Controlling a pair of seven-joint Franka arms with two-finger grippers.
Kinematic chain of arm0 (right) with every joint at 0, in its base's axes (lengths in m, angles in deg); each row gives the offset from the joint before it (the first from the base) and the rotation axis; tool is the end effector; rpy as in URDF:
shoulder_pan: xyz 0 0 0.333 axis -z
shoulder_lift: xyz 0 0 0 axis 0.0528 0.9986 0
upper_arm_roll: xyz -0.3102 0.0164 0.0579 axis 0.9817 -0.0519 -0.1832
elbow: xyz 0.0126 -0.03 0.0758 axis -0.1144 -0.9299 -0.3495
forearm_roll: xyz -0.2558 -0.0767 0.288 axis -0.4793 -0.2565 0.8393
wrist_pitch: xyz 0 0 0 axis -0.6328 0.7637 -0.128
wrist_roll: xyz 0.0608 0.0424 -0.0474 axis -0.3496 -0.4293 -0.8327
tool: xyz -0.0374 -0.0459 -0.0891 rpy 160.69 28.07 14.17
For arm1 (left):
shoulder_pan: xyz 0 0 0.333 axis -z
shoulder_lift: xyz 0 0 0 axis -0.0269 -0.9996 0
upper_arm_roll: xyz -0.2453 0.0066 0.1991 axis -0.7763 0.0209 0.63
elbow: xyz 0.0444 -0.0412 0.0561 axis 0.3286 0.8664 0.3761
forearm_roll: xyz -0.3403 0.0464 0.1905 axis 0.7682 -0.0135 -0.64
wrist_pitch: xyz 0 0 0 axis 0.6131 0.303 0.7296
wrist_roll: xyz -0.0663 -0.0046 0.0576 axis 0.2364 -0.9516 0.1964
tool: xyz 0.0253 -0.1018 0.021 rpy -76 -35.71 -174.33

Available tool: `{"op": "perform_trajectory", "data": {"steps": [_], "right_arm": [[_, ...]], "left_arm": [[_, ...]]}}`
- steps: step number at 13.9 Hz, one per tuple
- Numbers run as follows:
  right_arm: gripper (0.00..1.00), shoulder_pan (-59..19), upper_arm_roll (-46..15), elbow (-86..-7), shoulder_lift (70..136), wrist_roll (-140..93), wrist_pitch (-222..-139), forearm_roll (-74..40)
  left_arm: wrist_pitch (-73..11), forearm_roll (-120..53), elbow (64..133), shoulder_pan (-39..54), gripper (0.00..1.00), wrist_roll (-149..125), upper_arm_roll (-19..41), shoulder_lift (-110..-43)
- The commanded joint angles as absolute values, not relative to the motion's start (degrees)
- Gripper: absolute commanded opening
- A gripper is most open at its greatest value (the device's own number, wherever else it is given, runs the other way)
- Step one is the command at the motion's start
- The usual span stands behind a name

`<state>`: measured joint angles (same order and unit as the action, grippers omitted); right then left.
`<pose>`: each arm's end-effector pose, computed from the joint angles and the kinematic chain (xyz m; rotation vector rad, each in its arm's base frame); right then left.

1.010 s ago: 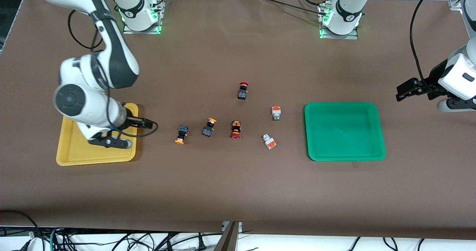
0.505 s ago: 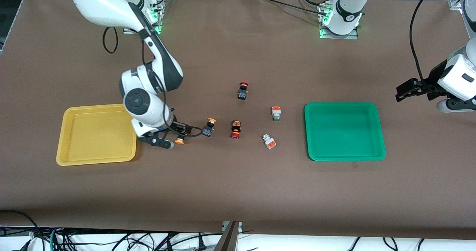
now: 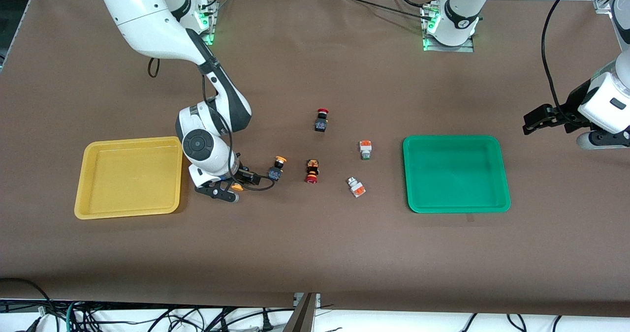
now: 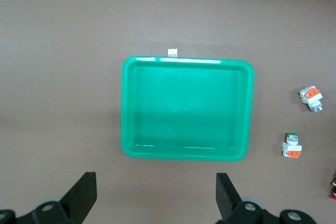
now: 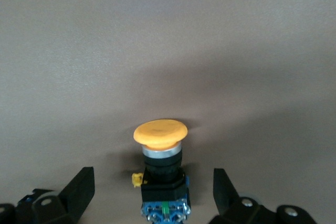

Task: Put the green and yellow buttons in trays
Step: 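Carry the yellow button into the yellow tray with the right gripper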

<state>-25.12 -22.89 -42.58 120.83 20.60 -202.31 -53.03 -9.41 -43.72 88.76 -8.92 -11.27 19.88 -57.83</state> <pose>0.6265 0.2782 0.1895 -3.0771 0.4280 0.0034 0.5963 -0.0105 0.5677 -3.1347 -0.1120 0.0251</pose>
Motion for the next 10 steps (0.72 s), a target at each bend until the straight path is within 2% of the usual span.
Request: {"op": "perform_trajectory", "data": {"steps": [1,2,3,6,10], "right_arm": [[0.61,-25.18,-22.85,-47.49,120.13,18.68,-208.76,-52.75],[0.2,-24.92,-22.85,-47.85,120.13,17.36,-209.05,-52.66],[0.0,-24.74,-22.76,-47.86,119.87,16.82,-208.96,-52.66],[0.0,-24.04,-22.32,-46.98,117.95,15.25,-206.34,-52.57],[0.0,-17.38,-20.74,-45.31,113.99,-0.88,-196.77,-52.48]], "left_arm": [[-8.43,-45.14,86.87,-8.66,1.0,-10.75,19.74,-58.68],[-8.43,-45.14,86.87,-8.57,1.0,-10.75,19.74,-58.77],[-8.43,-45.14,86.87,-8.66,1.0,-10.75,19.74,-58.95],[-8.51,-45.22,86.87,-8.57,1.0,-10.75,19.65,-58.95],[-8.51,-45.14,86.87,-8.57,1.0,-10.75,19.65,-58.95]]}}
